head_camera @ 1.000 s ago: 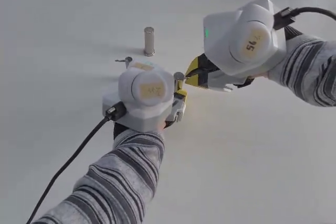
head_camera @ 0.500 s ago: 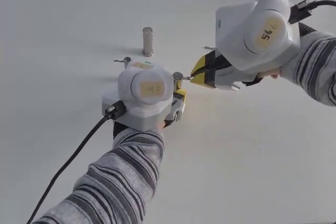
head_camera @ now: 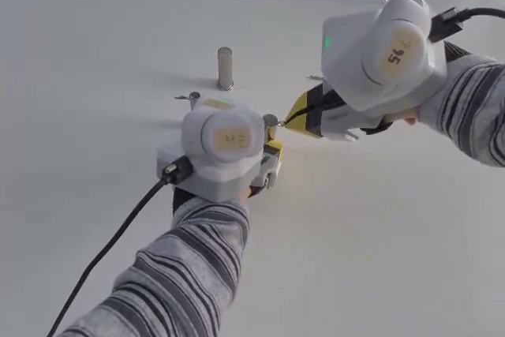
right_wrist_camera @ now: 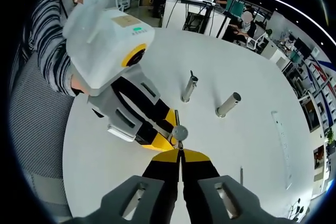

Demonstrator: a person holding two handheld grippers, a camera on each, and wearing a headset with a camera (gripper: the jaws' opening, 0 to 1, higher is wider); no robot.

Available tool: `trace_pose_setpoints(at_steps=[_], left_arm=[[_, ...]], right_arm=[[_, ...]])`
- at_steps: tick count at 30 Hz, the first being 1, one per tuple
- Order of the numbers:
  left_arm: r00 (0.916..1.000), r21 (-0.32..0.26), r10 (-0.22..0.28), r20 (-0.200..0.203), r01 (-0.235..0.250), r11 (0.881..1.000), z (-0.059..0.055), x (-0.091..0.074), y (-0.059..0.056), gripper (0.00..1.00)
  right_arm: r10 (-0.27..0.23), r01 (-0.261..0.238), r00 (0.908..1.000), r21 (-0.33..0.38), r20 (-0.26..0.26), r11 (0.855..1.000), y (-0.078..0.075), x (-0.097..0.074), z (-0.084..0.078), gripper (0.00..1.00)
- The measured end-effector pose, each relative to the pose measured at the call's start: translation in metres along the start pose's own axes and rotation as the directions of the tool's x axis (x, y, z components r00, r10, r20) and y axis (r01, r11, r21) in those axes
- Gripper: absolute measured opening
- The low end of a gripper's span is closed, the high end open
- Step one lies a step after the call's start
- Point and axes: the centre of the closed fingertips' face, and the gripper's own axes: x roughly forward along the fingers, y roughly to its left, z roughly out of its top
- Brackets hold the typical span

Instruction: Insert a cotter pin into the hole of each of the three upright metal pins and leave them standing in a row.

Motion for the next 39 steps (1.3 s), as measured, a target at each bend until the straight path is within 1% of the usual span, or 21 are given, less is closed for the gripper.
trace_pose_setpoints(at_steps=[2,4,6,8,9,11,12,15,17,18,20,22,23,26,30,31,34,35,39], left_arm=[[1.0000,0.016,0.006,-0.003,-0.006,1.000,0.000,-0.001,0.000,0.12],[1.0000,0.027,0.003,-0.001,-0.003,1.000,0.002,-0.002,-0.001,0.17],[1.0000,0.035,0.009,-0.003,-0.009,0.999,0.002,-0.004,0.001,0.21],[0.9999,0.042,0.010,-0.011,-0.009,0.999,0.000,-0.005,0.003,0.22],[0.9997,0.046,0.011,-0.021,-0.010,0.999,-0.002,-0.006,0.004,0.24],[0.9995,0.049,0.011,-0.028,-0.010,0.999,-0.004,-0.008,0.006,0.27],[0.9995,0.050,0.012,-0.029,-0.010,0.999,-0.004,-0.009,0.006,0.29],[0.9996,0.052,0.008,-0.028,-0.006,0.999,-0.004,-0.013,0.007,0.32],[0.9996,0.047,0.003,-0.029,-0.002,0.999,-0.004,-0.015,0.008,0.34],[0.9995,0.037,-0.001,-0.032,0.002,0.999,-0.005,-0.017,0.008,0.34],[0.9994,0.045,0.002,-0.034,0.000,0.999,-0.007,-0.019,0.010,0.36],[0.9994,0.048,0.001,-0.035,0.001,0.999,-0.007,-0.022,0.012,0.38],[0.9995,0.050,0.000,-0.033,0.001,0.999,-0.007,-0.024,0.013,0.39],[0.9996,0.053,-0.003,-0.028,0.004,0.999,-0.008,-0.028,0.015,0.42],[0.9996,0.052,-0.023,-0.018,0.024,0.998,-0.008,-0.037,0.016,0.46],[0.9996,0.060,-0.022,-0.019,0.023,0.998,-0.009,-0.039,0.018,0.46],[0.9994,0.052,-0.024,-0.024,0.025,0.998,-0.010,-0.043,0.019,0.48],[0.9994,0.053,-0.025,-0.026,0.026,0.998,-0.011,-0.045,0.020,0.49],[0.9993,0.069,-0.023,-0.030,0.025,0.997,-0.014,-0.051,0.021,0.51]], right_arm=[[0.000,0.000,1.0000,0.015,0.000,1.000,0.000,0.001,-0.001,0.00],[-0.002,0.002,1.0000,0.022,0.001,1.000,0.000,0.001,-0.001,0.00],[-0.005,0.005,0.9999,0.035,0.009,0.999,-0.001,0.000,0.000,0.02],[-0.002,0.001,0.9998,0.064,0.022,0.998,0.000,-0.001,0.003,0.04],[0.004,-0.008,0.9992,0.087,0.040,0.996,0.001,-0.002,0.006,0.05],[0.020,-0.031,0.9967,0.138,0.079,0.990,0.005,-0.002,0.013,0.08],[0.027,-0.040,0.9960,0.150,0.085,0.988,0.006,-0.002,0.015,0.10],[0.026,-0.044,0.9948,0.185,0.099,0.982,0.003,0.004,0.015,0.15],[0.028,-0.053,0.9928,0.216,0.117,0.975,0.001,0.007,0.017,0.15],[0.029,-0.060,0.9910,0.238,0.130,0.969,0.000,0.009,0.018,0.15],[0.040,-0.072,0.9906,0.247,0.131,0.966,-0.002,0.013,0.018,0.16],[0.042,-0.067,0.9932,0.240,0.108,0.968,-0.001,0.016,0.016,0.15],[0.043,-0.066,0.9938,0.236,0.103,0.969,-0.004,0.018,0.014,0.15],[0.047,-0.072,0.9934,0.247,0.104,0.966,-0.004,0.020,0.014,0.14],[0.057,-0.082,0.9928,0.253,0.105,0.964,-0.002,0.022,0.013,0.13],[0.058,-0.083,0.9929,0.254,0.104,0.964,-0.001,0.022,0.013,0.12],[0.060,-0.084,0.9933,0.262,0.099,0.961,0.001,0.023,0.012,0.09],[0.056,-0.082,0.9929,0.267,0.105,0.960,0.002,0.022,0.013,0.09],[0.059,-0.088,0.9910,0.254,0.120,0.963,0.005,0.020,0.014,0.08]])
